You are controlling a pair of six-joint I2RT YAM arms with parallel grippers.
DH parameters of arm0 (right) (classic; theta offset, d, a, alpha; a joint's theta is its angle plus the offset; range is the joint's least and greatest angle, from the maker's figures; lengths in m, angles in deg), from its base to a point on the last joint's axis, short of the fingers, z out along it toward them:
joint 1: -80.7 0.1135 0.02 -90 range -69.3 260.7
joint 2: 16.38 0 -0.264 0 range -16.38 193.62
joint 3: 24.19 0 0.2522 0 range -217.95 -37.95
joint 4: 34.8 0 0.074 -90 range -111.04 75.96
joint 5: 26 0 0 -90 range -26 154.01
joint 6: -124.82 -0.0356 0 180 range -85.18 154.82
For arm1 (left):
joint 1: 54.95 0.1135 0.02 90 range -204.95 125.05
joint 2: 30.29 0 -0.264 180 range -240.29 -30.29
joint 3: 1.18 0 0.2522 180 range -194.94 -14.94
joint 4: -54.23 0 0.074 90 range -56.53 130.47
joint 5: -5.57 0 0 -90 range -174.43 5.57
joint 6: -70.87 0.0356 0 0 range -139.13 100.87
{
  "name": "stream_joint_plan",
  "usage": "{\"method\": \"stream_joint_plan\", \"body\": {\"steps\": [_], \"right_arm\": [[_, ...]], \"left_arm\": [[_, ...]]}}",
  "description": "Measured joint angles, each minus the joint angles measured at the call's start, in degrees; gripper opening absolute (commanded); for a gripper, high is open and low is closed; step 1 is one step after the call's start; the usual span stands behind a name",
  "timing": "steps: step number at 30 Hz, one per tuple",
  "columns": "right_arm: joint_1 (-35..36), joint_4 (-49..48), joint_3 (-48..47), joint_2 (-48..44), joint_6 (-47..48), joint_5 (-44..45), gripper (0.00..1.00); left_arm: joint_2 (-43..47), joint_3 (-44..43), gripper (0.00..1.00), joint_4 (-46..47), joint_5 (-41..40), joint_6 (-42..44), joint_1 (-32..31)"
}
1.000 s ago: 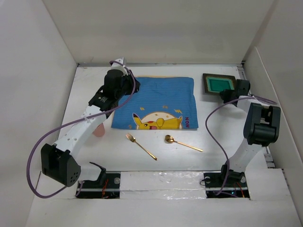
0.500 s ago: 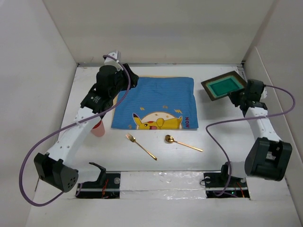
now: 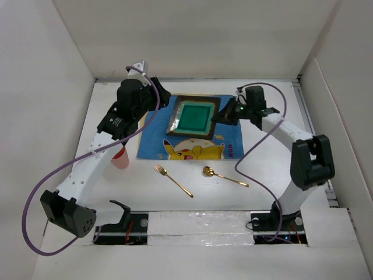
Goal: Set the dinner table for one person
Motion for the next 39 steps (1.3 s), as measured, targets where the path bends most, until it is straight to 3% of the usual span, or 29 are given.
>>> {"method": "stream_joint_plan", "body": {"steps": [4, 10, 25, 27, 33, 35, 39], "right_arm": [[3.43, 1.01, -6.19, 8.63, 2.16, -5.11, 0.00], [3.17, 0.90, -13.18, 17.03, 3.23, -7.74, 0.00], [2.08, 10.12, -18.80, 27.98, 11.37, -9.92, 0.00], [1.77, 12.09, -21.46, 30.05, 13.18, -10.82, 0.08], [1.09, 15.91, -24.41, 31.54, 16.02, -9.84, 0.46], [1.07, 17.94, -25.14, 31.54, 17.03, -7.48, 0.53], [1.05, 22.99, -27.52, 30.86, 18.95, -1.53, 0.55]], "left_arm": [[1.36, 1.29, 0.38, -0.24, -0.11, 0.00, 0.00], [4.00, 3.10, 0.38, -0.42, -0.35, -0.02, 0.00], [4.92, 5.05, 0.37, -1.05, -1.62, -0.33, 0.02], [4.92, 5.05, 0.37, -1.05, -1.66, -0.50, 0.02], [4.92, 5.05, 0.37, -1.07, -2.12, -0.70, 0.00], [4.92, 5.05, 0.37, -1.29, -2.47, -0.70, 0.00], [4.74, 3.82, 0.37, -2.95, -3.26, -0.57, 0.00]]}}
